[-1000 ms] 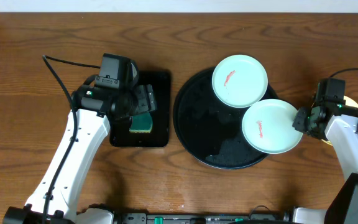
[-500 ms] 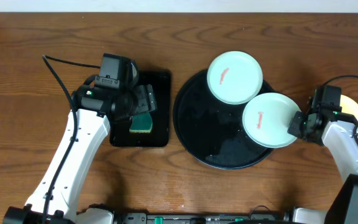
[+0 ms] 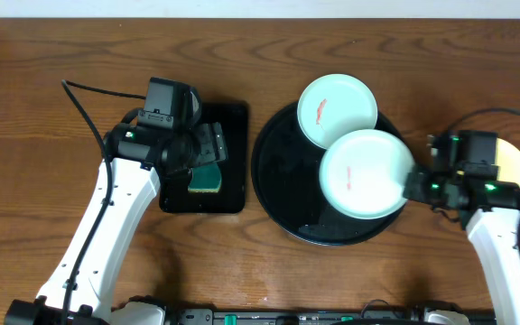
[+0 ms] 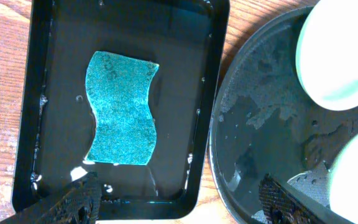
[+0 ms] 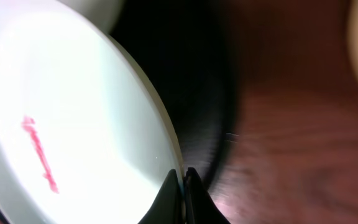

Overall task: Clean dirty plates on tray and stack at the side
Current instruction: 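Grip the near pale green plate rim with the right gripper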

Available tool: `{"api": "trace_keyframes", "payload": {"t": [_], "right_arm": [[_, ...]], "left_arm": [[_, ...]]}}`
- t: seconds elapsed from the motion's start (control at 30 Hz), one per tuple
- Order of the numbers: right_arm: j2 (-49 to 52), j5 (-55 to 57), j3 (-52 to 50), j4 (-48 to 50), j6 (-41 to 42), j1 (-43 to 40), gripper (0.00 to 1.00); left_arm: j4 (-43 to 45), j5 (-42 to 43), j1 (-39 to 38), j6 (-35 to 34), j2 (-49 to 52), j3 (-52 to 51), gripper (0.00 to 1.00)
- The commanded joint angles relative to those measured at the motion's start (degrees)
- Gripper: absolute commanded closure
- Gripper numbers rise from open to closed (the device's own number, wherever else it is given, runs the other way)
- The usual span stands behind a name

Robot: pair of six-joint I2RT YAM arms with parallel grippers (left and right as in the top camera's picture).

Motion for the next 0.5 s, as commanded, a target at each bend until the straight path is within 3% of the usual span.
{"api": "trace_keyframes", "payload": {"t": [0.0,0.33,0.43,0.47], "right_arm": [[1.53,-1.31,-1.92,1.44,1.92,5.01,0.99],[10.21,3.89,-7.67,10.12,13.44,15.89,0.98],[10.08,7.15,-7.3,13.4,11.43,15.89,0.68],[9.9,7.37,-6.75,14.05,10.16,15.74,0.65]], "left_arm": [[-0.17,0.46,0.24,0.98,-0.04,1.53,0.18],[-0.17,0.46,0.24,0.98,-0.04,1.53,0.18],[-0.17,0.46,0.24,0.98,-0.04,1.53,0.18],[-0.17,0.46,0.24,0.98,-0.04,1.53,0.18]]}}
